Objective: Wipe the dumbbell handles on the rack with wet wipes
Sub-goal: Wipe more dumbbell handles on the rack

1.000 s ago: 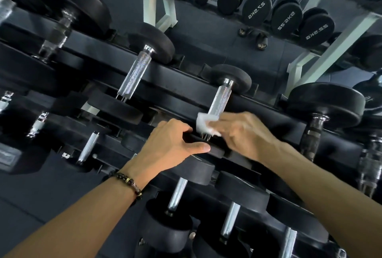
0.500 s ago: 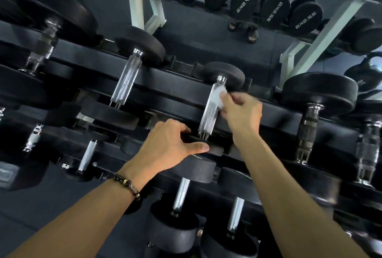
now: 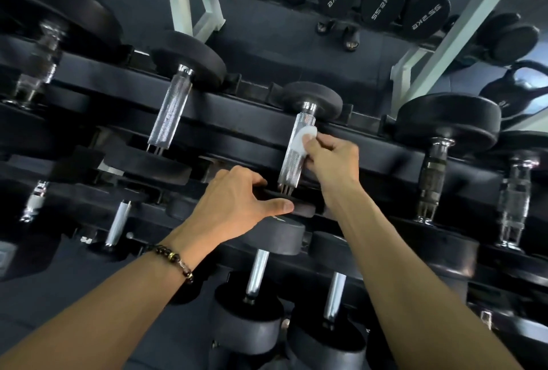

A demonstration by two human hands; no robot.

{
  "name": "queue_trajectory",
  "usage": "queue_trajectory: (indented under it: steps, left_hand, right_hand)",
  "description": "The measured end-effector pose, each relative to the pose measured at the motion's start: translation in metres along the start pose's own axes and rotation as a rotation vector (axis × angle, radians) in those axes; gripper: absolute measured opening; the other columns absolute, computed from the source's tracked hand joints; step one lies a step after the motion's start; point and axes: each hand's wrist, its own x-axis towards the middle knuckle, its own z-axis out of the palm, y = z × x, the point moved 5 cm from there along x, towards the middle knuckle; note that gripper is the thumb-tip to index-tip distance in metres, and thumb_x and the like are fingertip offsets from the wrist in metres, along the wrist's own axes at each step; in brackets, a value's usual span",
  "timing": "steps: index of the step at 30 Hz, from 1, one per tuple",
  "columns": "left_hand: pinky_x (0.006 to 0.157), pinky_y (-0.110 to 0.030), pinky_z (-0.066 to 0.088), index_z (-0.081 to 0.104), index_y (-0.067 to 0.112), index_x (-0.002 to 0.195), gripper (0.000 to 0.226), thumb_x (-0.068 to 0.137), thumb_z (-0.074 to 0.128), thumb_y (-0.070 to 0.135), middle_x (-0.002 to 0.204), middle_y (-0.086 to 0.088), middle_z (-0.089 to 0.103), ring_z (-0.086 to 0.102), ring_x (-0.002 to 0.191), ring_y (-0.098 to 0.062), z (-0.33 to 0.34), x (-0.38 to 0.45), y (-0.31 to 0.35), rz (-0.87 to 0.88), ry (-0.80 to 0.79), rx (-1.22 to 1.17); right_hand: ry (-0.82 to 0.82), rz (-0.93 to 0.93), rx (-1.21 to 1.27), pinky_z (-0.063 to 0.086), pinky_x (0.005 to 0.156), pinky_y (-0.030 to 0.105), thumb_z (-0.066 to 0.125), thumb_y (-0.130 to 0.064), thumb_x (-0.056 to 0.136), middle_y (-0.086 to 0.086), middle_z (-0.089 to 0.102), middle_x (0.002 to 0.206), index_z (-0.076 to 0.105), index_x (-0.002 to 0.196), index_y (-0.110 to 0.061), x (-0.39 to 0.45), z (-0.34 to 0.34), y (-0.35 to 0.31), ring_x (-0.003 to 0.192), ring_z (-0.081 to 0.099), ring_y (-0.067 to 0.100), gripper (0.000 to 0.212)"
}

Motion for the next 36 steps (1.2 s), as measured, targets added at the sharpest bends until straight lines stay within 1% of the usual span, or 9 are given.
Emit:
queue_trajectory:
  steps: [4, 7, 12, 17, 23, 25, 29, 33, 36]
  left_hand:
    - [0.092, -0.041, 0.051, 0.067, 0.022, 0.122, 0.082, 0.059, 0.072, 0.075, 0.081, 0.010, 0.059, 0.060, 0.106, -0.022, 0.000, -0.001, 0.001, -0.004, 0.004, 0.003]
    - [0.087, -0.040, 0.052, 0.070, 0.024, 0.117, 0.076, 0.060, 0.073, 0.073, 0.069, 0.014, 0.050, 0.063, 0.101, -0.026, 0.000, -0.002, 0.003, 0.001, -0.010, 0.002]
    - [0.087, -0.042, 0.053, 0.070, 0.023, 0.117, 0.078, 0.059, 0.072, 0.075, 0.067, 0.014, 0.049, 0.065, 0.099, -0.029, 0.001, -0.001, 0.001, -0.001, -0.015, 0.001]
    - [0.087, -0.041, 0.053, 0.071, 0.023, 0.114, 0.072, 0.061, 0.074, 0.072, 0.073, 0.012, 0.058, 0.063, 0.100, -0.027, 0.000, -0.002, 0.002, -0.009, -0.006, -0.022]
    - [0.086, -0.043, 0.054, 0.074, 0.025, 0.101, 0.061, 0.061, 0.076, 0.070, 0.071, 0.012, 0.062, 0.064, 0.097, -0.025, 0.000, -0.005, 0.004, -0.023, -0.006, -0.061]
    - [0.088, -0.043, 0.053, 0.071, 0.022, 0.113, 0.070, 0.061, 0.076, 0.069, 0.068, 0.016, 0.054, 0.064, 0.101, -0.028, 0.000, -0.005, 0.004, -0.028, 0.002, -0.048]
    - [0.089, -0.041, 0.053, 0.067, 0.022, 0.123, 0.081, 0.060, 0.075, 0.071, 0.069, 0.014, 0.051, 0.063, 0.103, -0.028, 0.000, -0.004, 0.004, -0.023, 0.014, -0.014]
    - [0.094, -0.040, 0.051, 0.066, 0.018, 0.123, 0.079, 0.063, 0.076, 0.068, 0.086, 0.011, 0.064, 0.059, 0.112, -0.021, 0.000, -0.005, 0.005, -0.020, 0.027, -0.010]
    - [0.096, -0.038, 0.051, 0.067, 0.016, 0.122, 0.078, 0.063, 0.077, 0.067, 0.112, 0.003, 0.069, 0.056, 0.116, -0.018, -0.001, -0.005, 0.005, -0.026, 0.028, -0.016]
  right_hand:
    - [-0.180, -0.036, -0.278, 0.058, 0.065, 0.032, 0.068, -0.018, 0.090, 0.002, 0.063, 0.060, 0.074, 0.076, -0.007, -0.031, -0.009, 0.013, 0.059, 0.058, 0.017, 0.019]
    - [-0.291, -0.082, -0.529, 0.052, 0.062, 0.034, 0.072, -0.017, 0.085, -0.001, 0.067, 0.061, 0.074, 0.071, -0.010, -0.033, -0.014, 0.010, 0.059, 0.063, 0.019, 0.015]
    - [-0.240, -0.085, -0.342, 0.059, 0.083, 0.045, 0.074, -0.016, 0.083, 0.010, 0.075, 0.080, 0.077, 0.081, -0.014, -0.018, -0.010, 0.004, 0.071, 0.065, 0.012, 0.004]
    - [-0.353, -0.118, -0.686, 0.056, 0.065, 0.034, 0.074, -0.021, 0.081, 0.004, 0.072, 0.071, 0.073, 0.074, -0.012, -0.028, -0.009, 0.005, 0.064, 0.066, 0.014, 0.010]
    - [-0.147, -0.084, -0.191, 0.056, 0.085, 0.055, 0.079, -0.022, 0.079, 0.018, 0.073, 0.092, 0.077, 0.072, -0.021, -0.007, -0.007, -0.009, 0.086, 0.073, 0.028, 0.008]
    - [-0.145, -0.074, -0.179, 0.060, 0.083, 0.046, 0.076, -0.022, 0.084, 0.013, 0.075, 0.084, 0.076, 0.066, -0.026, -0.014, -0.005, -0.004, 0.081, 0.074, 0.024, 0.018]
    - [-0.302, -0.079, -0.447, 0.051, 0.053, 0.026, 0.074, -0.021, 0.084, 0.001, 0.067, 0.061, 0.075, 0.073, -0.012, -0.033, -0.009, 0.010, 0.053, 0.059, 0.008, 0.014]
    - [-0.093, -0.080, -0.183, 0.060, 0.078, 0.050, 0.074, -0.027, 0.074, 0.013, 0.074, 0.084, 0.078, 0.079, -0.021, 0.006, -0.003, -0.009, 0.082, 0.073, 0.022, 0.008]
    - [0.011, -0.079, -0.063, 0.060, 0.081, 0.045, 0.075, -0.027, 0.080, 0.009, 0.075, 0.082, 0.078, 0.079, -0.017, 0.021, 0.002, -0.015, 0.082, 0.071, 0.017, 0.011]
